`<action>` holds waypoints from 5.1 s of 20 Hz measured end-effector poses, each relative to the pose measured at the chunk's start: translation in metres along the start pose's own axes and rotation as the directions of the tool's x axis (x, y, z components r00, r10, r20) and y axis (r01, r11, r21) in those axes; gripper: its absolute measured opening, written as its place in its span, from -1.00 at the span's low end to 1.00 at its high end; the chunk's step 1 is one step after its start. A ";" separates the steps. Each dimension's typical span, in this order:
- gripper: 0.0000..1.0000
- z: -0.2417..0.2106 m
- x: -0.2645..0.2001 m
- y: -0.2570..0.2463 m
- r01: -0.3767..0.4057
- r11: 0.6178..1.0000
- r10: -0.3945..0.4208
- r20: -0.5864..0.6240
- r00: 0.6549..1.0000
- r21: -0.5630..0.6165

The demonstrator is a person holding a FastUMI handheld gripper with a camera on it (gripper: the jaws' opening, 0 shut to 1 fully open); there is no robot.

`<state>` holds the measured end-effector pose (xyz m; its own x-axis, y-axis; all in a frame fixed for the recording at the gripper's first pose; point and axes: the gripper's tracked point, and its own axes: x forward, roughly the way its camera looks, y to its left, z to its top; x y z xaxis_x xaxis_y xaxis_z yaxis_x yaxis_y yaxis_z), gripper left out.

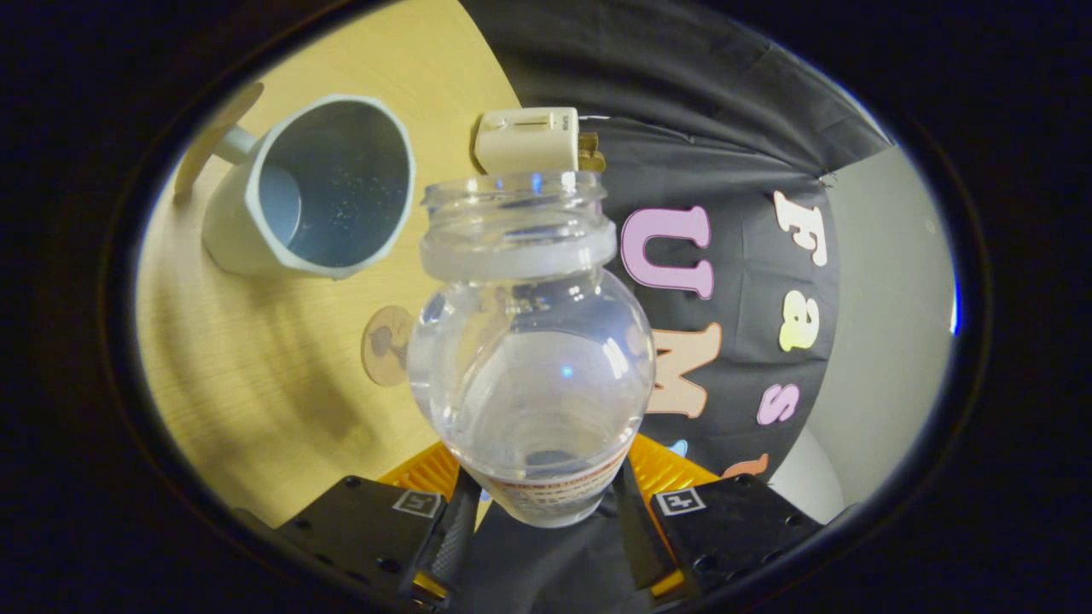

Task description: Take the bottle from table, then pour the juice into the cup, finally place the bottle on the coaster

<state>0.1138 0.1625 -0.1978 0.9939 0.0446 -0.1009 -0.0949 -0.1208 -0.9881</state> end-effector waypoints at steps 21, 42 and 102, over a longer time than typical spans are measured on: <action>0.53 0.008 0.002 -0.005 0.008 0.997 -0.007 0.015 1.000 -0.077; 0.53 0.008 -0.002 -0.034 0.092 0.985 -0.089 0.023 0.996 -0.148; 0.53 0.014 -0.001 -0.033 0.073 0.978 -0.066 0.044 0.997 -0.197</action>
<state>0.1153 0.1800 -0.1668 0.9945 0.0963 -0.0408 -0.0090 -0.3103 -0.9506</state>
